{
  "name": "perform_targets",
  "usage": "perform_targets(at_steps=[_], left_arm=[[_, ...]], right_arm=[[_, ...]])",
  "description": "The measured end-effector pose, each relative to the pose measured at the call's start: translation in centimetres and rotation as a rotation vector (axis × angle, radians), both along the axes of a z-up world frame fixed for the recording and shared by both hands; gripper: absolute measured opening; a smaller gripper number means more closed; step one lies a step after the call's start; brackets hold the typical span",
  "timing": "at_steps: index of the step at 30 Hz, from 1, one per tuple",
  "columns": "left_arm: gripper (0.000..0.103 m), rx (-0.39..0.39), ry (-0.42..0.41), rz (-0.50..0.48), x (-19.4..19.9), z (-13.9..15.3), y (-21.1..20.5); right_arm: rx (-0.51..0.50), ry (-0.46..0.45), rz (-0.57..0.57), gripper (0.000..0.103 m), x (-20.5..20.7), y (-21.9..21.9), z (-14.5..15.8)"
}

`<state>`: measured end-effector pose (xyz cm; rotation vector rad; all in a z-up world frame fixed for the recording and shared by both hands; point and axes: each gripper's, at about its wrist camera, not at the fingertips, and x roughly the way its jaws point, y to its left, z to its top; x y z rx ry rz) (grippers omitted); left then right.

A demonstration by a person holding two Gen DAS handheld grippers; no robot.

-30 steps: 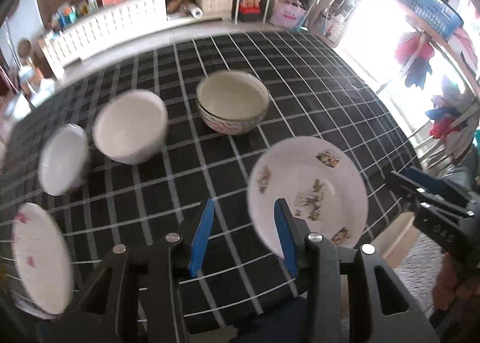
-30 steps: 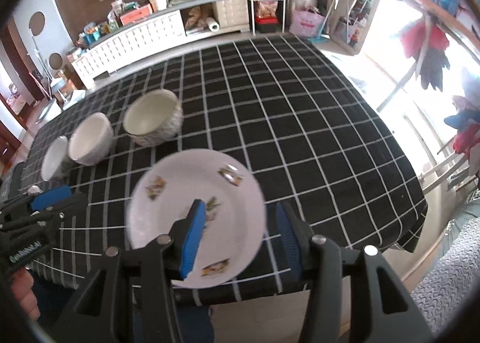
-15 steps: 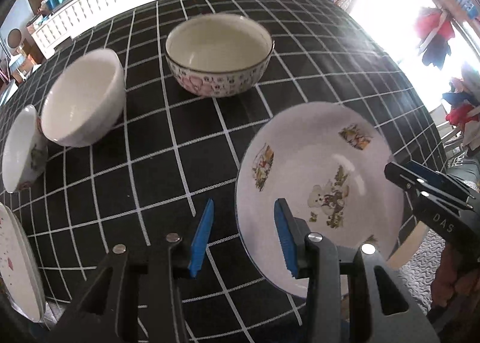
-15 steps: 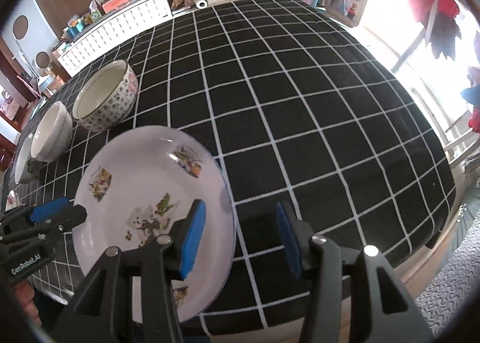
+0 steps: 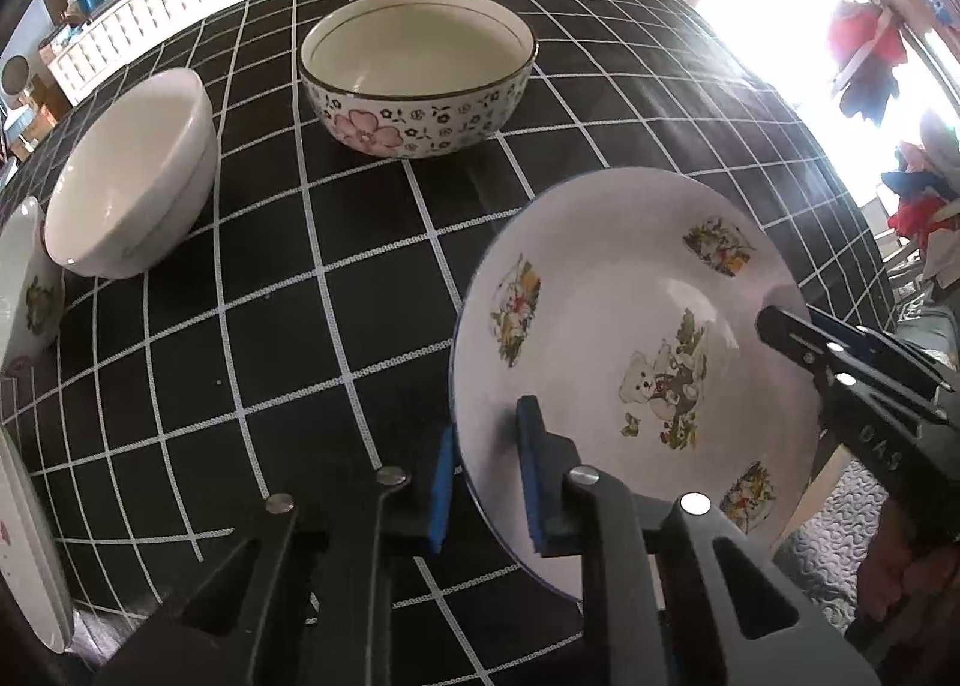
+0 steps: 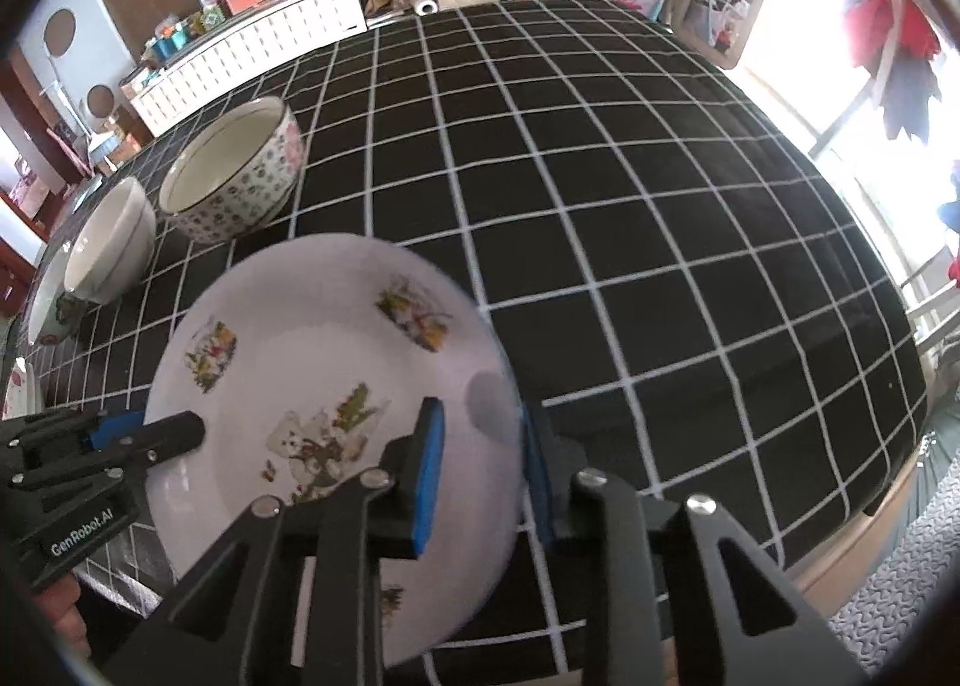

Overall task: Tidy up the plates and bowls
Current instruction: 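Carry the bear-print plate over the stacked pink-spotted plate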

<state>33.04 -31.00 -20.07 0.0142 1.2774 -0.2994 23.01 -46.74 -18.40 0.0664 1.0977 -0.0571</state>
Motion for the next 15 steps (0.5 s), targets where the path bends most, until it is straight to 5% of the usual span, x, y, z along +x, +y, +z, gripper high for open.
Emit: perform_targets(at_steps=[15], left_arm=[[0.018, 0.01, 0.002, 0.049, -1.1, -0.3, 4.9]], right_arm=[[0.023, 0.015, 0.069, 0.03, -0.4, 4.2, 0.0]])
